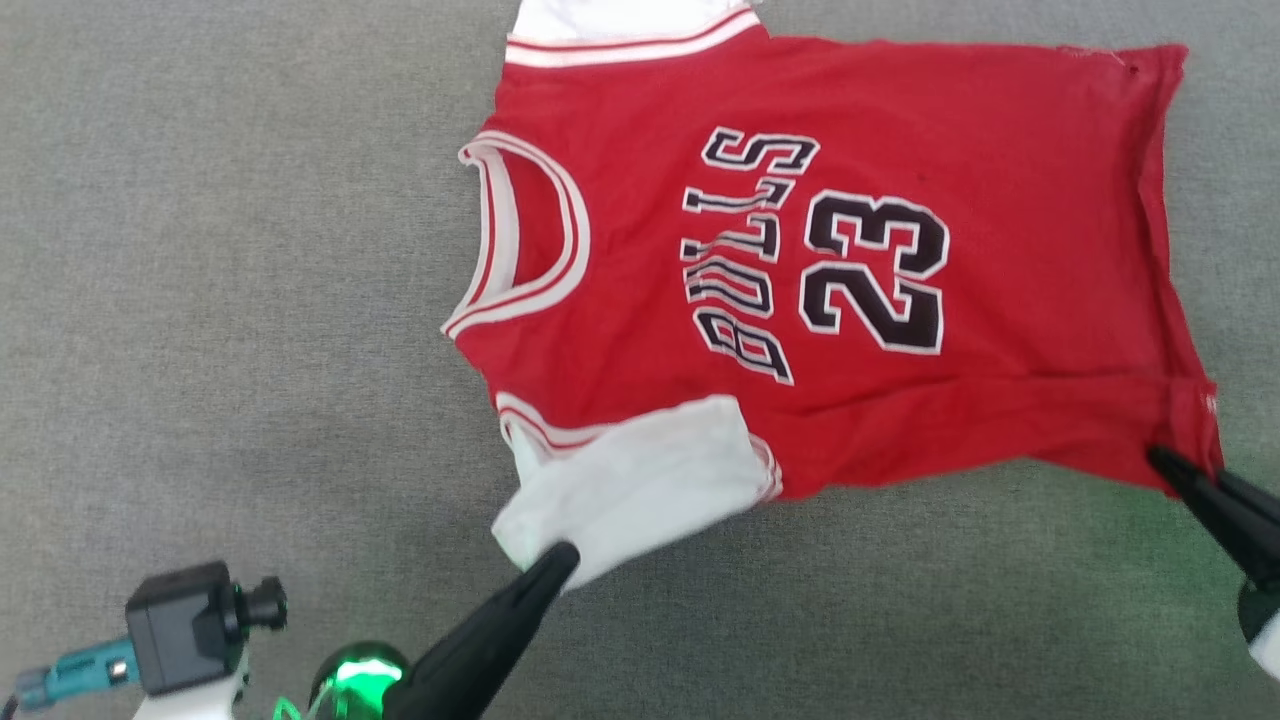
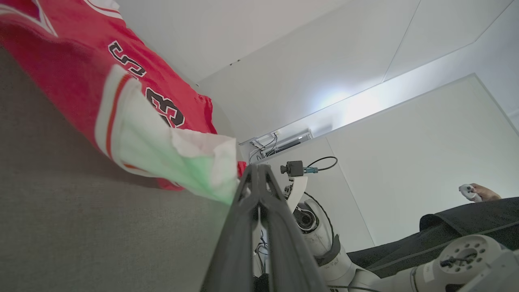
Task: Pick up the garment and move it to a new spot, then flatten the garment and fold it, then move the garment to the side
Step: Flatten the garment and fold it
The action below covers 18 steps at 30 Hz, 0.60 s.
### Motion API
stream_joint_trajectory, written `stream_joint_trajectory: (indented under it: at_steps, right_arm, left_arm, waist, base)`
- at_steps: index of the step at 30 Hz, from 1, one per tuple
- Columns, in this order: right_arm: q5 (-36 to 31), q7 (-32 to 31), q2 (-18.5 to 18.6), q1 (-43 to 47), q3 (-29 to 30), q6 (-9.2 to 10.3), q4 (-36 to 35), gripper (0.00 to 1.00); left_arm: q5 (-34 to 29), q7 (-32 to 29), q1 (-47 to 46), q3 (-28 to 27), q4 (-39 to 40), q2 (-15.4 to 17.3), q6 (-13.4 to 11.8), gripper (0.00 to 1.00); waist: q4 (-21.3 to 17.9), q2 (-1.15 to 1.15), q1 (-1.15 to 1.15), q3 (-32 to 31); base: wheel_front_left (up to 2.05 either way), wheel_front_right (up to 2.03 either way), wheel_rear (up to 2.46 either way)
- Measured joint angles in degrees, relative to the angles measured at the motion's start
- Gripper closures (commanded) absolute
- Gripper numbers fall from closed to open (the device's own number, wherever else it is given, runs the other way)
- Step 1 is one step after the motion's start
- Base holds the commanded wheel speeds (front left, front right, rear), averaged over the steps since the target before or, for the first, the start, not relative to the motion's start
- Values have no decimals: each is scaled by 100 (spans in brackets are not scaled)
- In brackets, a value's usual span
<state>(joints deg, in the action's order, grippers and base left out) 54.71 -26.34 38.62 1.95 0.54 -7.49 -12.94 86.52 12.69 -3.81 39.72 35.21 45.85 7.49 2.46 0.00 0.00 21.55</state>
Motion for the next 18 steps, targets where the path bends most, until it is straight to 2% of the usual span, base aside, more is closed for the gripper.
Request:
stream_joint_trajectory:
  at_steps: [4, 9, 18]
  right_arm:
    - [-12, -171, -133, 484, 413, 0, -389, 100]
    - [-20, -225, -410, 522, 805, 0, -513, 100]
    - [-60, -346, -576, -778, 672, 0, 249, 100]
  left_arm:
    - [-97, 77, 191, 57, 191, 124, 0, 100]
    - [-22, 40, -161, -23, -31, 48, 0, 100]
    - [781, -809, -2098, -569, -1435, -466, 0, 100]
  waist:
    - [-36, 0, 0, 27]
    - [-60, 0, 0, 52]
    - [-158, 0, 0, 226]
  base:
    - [0, 0, 0]
    - [0, 0, 0]
    - [0, 0, 0]
